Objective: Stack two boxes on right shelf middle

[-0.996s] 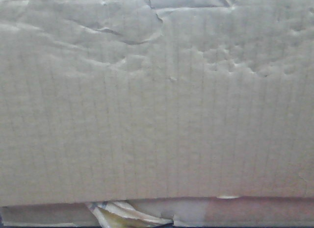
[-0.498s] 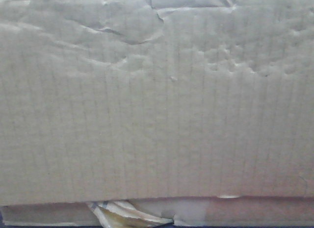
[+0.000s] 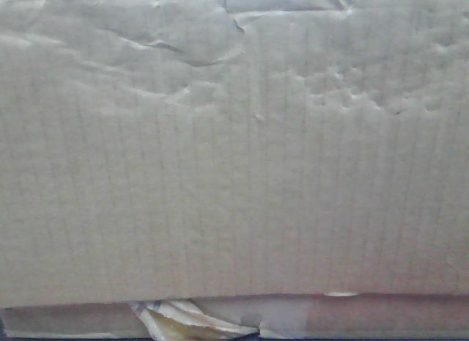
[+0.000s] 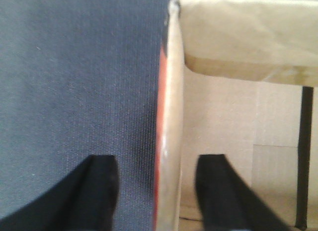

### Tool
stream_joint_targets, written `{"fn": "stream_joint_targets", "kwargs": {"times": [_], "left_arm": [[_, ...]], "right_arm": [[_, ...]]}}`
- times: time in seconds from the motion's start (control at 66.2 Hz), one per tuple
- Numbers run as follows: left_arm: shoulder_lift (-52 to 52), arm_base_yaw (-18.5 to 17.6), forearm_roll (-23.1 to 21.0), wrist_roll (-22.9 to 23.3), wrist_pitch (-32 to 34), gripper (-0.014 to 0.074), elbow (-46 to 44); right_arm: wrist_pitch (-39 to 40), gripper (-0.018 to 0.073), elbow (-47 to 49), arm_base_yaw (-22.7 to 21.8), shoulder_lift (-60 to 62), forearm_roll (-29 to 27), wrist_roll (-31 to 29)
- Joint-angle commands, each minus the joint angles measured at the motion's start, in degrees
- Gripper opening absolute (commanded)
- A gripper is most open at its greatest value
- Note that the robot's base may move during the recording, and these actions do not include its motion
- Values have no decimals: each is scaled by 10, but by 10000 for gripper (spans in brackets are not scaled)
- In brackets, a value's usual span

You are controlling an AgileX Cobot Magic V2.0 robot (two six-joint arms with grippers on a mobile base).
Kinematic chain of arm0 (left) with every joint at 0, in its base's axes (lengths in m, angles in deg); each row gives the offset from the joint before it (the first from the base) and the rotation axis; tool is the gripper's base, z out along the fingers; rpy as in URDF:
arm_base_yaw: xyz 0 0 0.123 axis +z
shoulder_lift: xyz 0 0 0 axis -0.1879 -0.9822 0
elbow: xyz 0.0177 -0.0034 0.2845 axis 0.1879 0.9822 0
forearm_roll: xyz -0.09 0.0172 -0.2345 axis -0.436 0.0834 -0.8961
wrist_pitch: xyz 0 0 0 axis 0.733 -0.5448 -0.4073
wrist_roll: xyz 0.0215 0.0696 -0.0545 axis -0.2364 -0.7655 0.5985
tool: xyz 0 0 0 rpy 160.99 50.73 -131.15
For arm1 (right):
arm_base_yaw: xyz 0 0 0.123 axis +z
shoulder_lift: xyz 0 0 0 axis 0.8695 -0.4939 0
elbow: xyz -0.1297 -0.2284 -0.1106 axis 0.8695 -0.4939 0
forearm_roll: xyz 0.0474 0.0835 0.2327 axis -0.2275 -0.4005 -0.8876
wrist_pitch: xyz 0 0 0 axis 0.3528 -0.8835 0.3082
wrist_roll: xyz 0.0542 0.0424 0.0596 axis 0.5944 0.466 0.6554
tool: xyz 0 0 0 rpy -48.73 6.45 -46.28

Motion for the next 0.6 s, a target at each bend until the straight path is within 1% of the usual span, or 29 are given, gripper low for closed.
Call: {"fn": "stream_joint_targets", "kwargs": {"times": [0.0,0.015,0.03,0.091,0.106,0.226,0.317,0.377,0.543,0.589], "left_arm": [[-3,1,-6,-1,4,121,-4],[-3,1,-6,-1,4,105,-4],[-3,1,-6,-1,4,54,-4],[-3,1,-6,-1,3,-89,-6],[-3,1,-6,-1,3,-113,-6],[-3,1,0,-1,-20,-111,-14],[0,1,21,-1,-41,-111,-35],[7,2,34,0,-50,-111,-60],[31,15,32,0,-86,-111,-140],[35,24,32,0,-90,-111,-165]], "right_arm": [[10,-168,-1,-2,2,-1,-4],[10,-168,-1,-2,2,-1,-4],[10,-168,-1,-2,2,-1,-4],[10,-168,-1,-2,2,-1,-4],[10,-168,-1,-2,2,-1,-4],[10,-168,-1,-2,2,-1,-4],[10,-168,-1,-2,2,-1,-4],[10,-168,-1,-2,2,-1,-4],[10,-168,-1,-2,2,-1,-4],[10,-168,-1,-2,2,-1,-4]]}}
